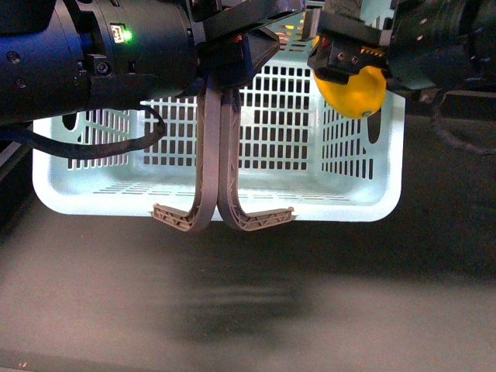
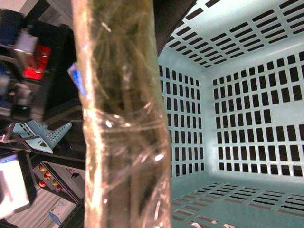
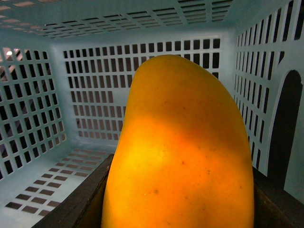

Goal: Pick mango with right arm and hold basket with left

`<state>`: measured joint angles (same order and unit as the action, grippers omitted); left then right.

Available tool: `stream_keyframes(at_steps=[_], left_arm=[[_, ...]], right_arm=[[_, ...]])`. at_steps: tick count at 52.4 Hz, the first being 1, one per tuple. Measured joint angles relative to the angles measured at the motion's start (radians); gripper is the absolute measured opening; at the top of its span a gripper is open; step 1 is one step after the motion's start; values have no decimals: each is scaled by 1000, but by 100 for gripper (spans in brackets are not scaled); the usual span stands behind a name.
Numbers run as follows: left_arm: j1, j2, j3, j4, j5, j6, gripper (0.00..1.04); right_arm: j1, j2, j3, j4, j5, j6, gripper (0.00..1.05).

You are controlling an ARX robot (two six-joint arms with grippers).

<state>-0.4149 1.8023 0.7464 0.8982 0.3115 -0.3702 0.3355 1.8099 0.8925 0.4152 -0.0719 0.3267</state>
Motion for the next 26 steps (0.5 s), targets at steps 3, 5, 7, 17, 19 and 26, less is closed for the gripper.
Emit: stream_keyframes(at_steps=[3,5,7,17,19,26], left_arm=[[0,0,0,0,0,0,8],[0,0,0,0,0,0,8],[0,0,0,0,0,0,8],[0,0,0,0,-1,0,8],[0,0,0,0,-1,0,8],[0,0,0,-2,3,2,8]], right_arm=[[1,27,12,11,9,5,63],[0,44,20,19,14,11,63],[-2,60,26,28,20,16,63],[-12,82,32,64,28,31,86],[-14,78,30,80,26,38,92],[-21,26,-9,121,23,47,97]])
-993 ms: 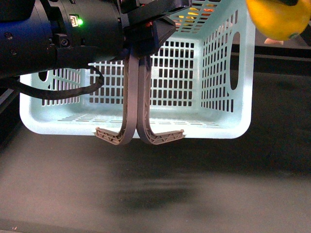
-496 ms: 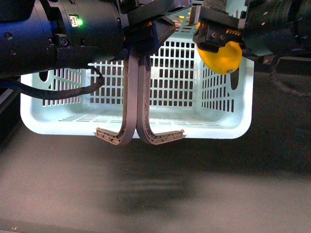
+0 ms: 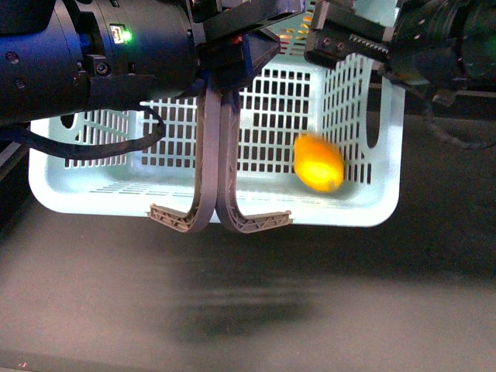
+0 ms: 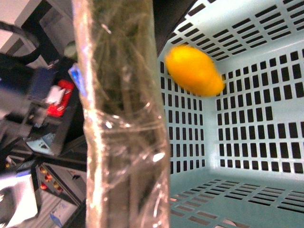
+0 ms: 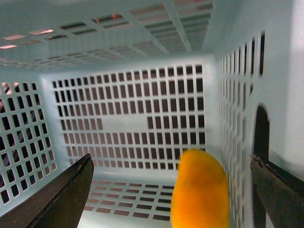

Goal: Pick mango with right arm and hold basket with left

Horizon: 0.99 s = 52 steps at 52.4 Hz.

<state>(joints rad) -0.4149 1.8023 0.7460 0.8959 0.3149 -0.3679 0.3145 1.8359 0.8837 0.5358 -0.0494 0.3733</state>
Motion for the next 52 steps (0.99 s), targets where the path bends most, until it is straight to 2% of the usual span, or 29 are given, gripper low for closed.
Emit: stream_keyframes(at_steps=[23,31,44,52], left_arm=[[0,1,-6,-3,-7,0,8],[0,1,-6,-3,-5,0,8],[0,1,-6,-3,-4,0,8],[0,1,-6,-3,-5,1,8]], right_arm=[[-16,-441,-258,-40,58,50,97],[-51,-667,-378,-122,72,64,97],[-93,-1066,-547,-345,126,92,97],[-95,-1145,-562,-366,131,96,97]])
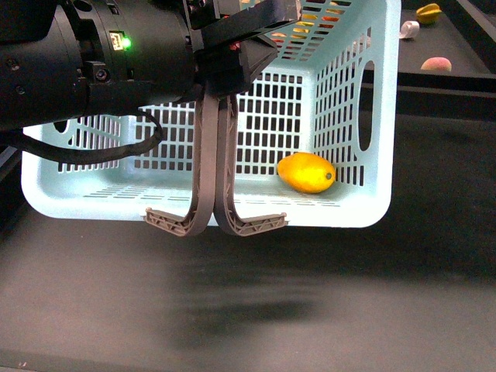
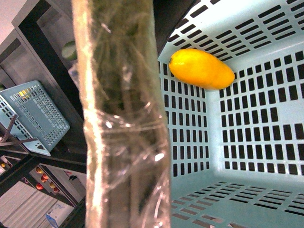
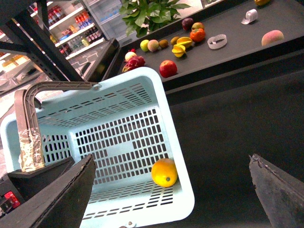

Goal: Pick mango with right arm and hold basket with left

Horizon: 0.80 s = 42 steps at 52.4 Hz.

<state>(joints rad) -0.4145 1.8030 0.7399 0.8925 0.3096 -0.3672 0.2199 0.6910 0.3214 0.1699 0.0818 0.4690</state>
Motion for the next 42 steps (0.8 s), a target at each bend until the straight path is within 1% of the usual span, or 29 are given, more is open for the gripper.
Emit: stream_keyframes(at_steps=[8,10,11,13,14,17,21,22,26,28,29,30,32,33,35,37,42], left_arm=[[0,0,0,0,0,0,8],[0,0,0,0,0,-1,8],[0,0,0,0,0,-1,8],[0,0,0,0,1,-1,8],[0,0,0,0,1,-1,8],[0,0,0,0,1,0,8],[0,0,0,0,1,-1,8],[0,0,0,0,1,-1,8],[0,0,0,0,1,0,8],[0,0,0,0,1,0,8],[0,0,0,0,1,-1,8],[0,0,0,0,1,-1,8],[0,0,0,0,1,-1,8],[0,0,0,0,1,-1,8],[0,0,0,0,1,-1,8],[0,0,0,0,1,-1,8],[0,0,0,0,1,0,8]], right_arm=[[0,6,-1,-2,0,0,97],[5,6,-11,29,29,-26,95],[6,5,-38,108,80,-82,90],[5,0,-68,183,111,-137,85],[3,-3,-77,204,116,-160,83],[-14,-29,-116,270,116,-293,72],[-40,-70,-150,276,92,-386,58],[-49,-84,-162,274,83,-405,53],[-78,-127,-194,259,54,-440,35],[-89,-145,-205,252,45,-447,28],[-96,-159,-213,246,38,-450,23],[-98,-163,-215,245,35,-451,21],[-107,-182,-224,235,27,-455,14],[-111,-186,-227,233,22,-455,13],[-145,-206,-234,220,-36,-458,5],[-174,-220,-240,212,-66,-463,1],[-212,-253,-251,193,-73,-465,2]])
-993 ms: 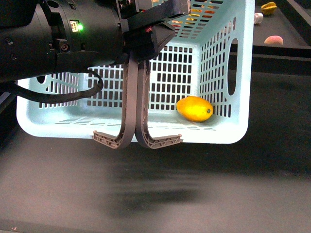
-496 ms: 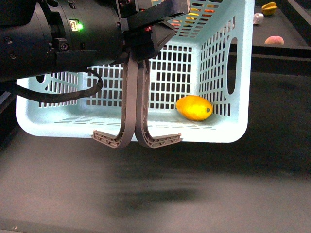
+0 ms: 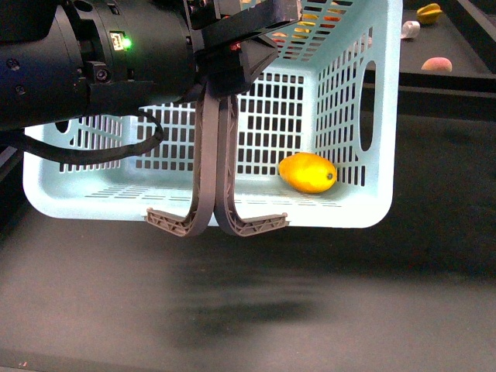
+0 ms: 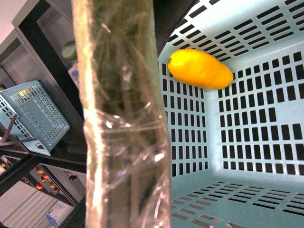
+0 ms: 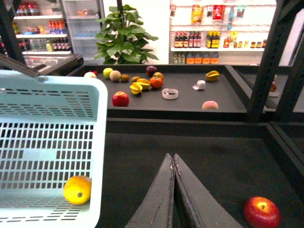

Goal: Pick mango with right arm and hold basket with left

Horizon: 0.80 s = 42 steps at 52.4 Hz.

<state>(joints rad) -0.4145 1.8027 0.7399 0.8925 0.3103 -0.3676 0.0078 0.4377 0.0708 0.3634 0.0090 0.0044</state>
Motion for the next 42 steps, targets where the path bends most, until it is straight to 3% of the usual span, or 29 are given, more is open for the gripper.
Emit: stream_keyframes(at_steps=[42], left_arm=[[0,0,0,0,0,0,8]], right_arm=[[-6,-257,-67,-179,-7,0,2]])
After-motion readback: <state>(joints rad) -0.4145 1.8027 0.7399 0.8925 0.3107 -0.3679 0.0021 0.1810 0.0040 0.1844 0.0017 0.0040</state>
